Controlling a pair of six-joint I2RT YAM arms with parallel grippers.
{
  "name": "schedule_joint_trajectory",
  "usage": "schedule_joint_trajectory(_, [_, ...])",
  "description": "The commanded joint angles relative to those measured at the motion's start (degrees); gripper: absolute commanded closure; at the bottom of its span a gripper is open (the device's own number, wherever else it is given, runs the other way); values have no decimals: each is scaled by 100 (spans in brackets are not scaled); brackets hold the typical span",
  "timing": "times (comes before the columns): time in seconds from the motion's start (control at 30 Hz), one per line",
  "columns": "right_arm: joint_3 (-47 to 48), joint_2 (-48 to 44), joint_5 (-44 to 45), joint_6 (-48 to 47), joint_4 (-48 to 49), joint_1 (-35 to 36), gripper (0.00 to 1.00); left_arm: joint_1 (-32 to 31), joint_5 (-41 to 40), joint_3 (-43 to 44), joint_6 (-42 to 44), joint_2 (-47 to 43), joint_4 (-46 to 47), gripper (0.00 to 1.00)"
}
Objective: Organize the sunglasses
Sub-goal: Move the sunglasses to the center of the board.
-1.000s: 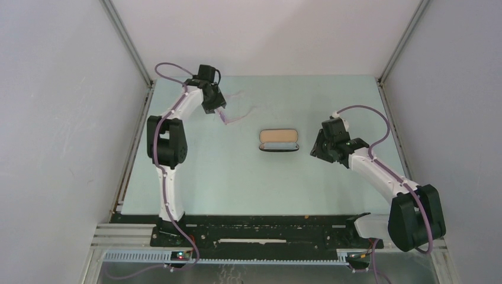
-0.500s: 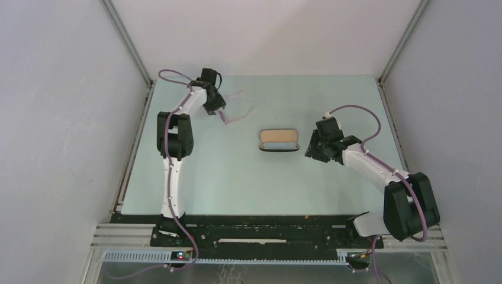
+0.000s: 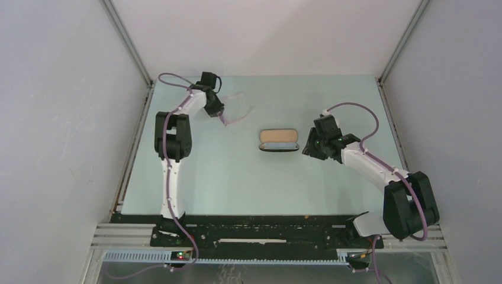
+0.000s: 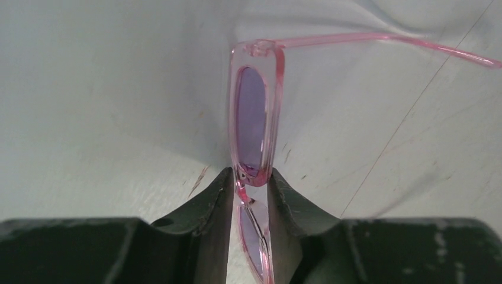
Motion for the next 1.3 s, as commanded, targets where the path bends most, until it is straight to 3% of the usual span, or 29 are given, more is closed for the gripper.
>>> schedule_joint_trajectory(0.0, [225,-33,-8,65,96,98,56,-90,-29,-833,329,-778,93,68])
schedule_joint_trajectory(0.37, [393,-58,-227,-35,34,578,60,-620,109,-3758,627,-2701,636,70])
schedule_joint_trajectory(0.7, [587,53,-353,109,167,1674,59,-1425,269,-5875,383,-4127,910,68])
schedule_joint_trajectory(0.97, [960,901,-76,324,376,2768,59,-1518,-27,-5923,281,-5196,547,62])
schedule_joint_trajectory(1.13, [1299,1527,189,494,357,3054,60,-1507,-152,-5483,432,-5526,155,61])
schedule_joint_trajectory(1.27, [1333,1900,491,598,412,3181,62,-1228,-456,-5628,358,-5578,121,60])
